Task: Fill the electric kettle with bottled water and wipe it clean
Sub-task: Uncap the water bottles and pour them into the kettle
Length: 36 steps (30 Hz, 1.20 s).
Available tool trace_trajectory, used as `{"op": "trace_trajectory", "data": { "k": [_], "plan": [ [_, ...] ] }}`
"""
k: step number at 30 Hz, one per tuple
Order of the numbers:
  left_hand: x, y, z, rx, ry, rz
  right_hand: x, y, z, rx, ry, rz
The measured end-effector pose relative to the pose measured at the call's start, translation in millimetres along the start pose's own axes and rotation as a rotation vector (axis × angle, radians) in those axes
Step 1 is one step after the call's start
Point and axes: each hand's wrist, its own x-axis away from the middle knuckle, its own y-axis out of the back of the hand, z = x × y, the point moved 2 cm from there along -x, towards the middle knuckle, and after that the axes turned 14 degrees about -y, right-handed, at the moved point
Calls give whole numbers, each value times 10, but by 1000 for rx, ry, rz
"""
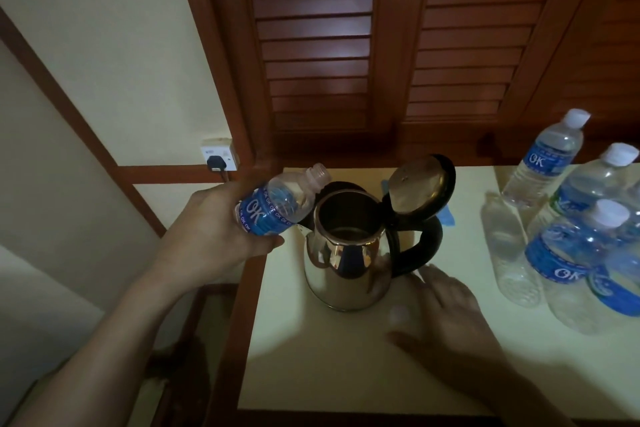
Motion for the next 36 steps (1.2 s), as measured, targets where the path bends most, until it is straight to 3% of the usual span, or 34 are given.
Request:
{"op": "trace_trajectory", "data": {
  "k": [6,16,25,36],
  "plan": [
    [15,46,-24,-285,-79,15,-15,-67,-44,150,-43,159],
    [-55,79,-150,-713,-154,120,-26,-28,-25,122,-28,98],
    [-174,76,-226,-863,-189,214,8,119,45,60,-45,79],
    [-219,93,-199,-917,-198,236,97,397,213,48,-95,197]
  ]
}}
